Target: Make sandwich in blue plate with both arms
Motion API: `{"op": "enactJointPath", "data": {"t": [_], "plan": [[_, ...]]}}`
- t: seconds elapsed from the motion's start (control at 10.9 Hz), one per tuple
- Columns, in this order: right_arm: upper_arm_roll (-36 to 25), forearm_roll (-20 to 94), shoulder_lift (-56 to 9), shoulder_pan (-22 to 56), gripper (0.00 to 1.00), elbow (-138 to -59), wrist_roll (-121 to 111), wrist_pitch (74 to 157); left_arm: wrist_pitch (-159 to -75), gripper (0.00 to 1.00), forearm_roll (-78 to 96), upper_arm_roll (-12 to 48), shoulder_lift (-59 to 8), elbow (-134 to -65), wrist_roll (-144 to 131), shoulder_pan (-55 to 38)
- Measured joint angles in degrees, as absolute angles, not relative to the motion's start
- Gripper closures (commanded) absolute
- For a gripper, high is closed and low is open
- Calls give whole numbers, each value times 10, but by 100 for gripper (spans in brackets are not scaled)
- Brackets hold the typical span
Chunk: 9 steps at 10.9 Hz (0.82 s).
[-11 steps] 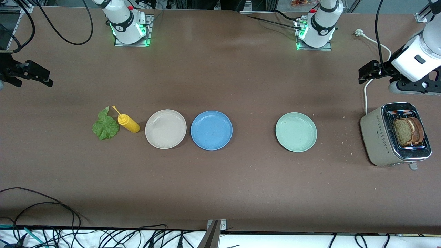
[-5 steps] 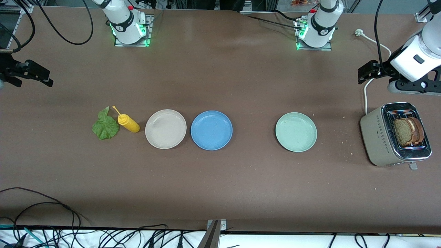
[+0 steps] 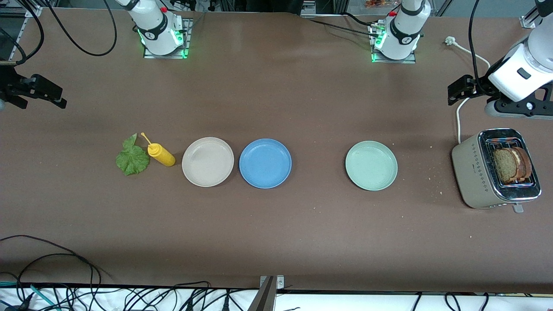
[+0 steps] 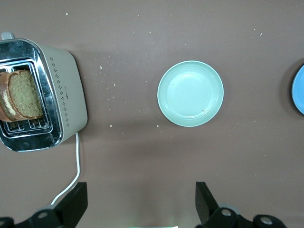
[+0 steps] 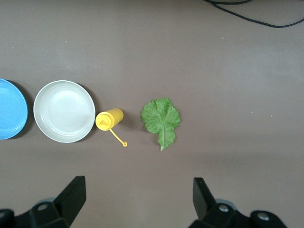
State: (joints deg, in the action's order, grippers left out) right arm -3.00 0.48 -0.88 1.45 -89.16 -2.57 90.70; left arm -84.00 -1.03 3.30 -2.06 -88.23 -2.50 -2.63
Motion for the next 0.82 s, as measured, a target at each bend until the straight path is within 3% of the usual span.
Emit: {"op": "enactJointPath", "data": {"t": [0.82], "plan": [[-22,5,-8,15,0,-891,-26,907,-840,0,-10,25,-21,-864,-26,-18]]}}
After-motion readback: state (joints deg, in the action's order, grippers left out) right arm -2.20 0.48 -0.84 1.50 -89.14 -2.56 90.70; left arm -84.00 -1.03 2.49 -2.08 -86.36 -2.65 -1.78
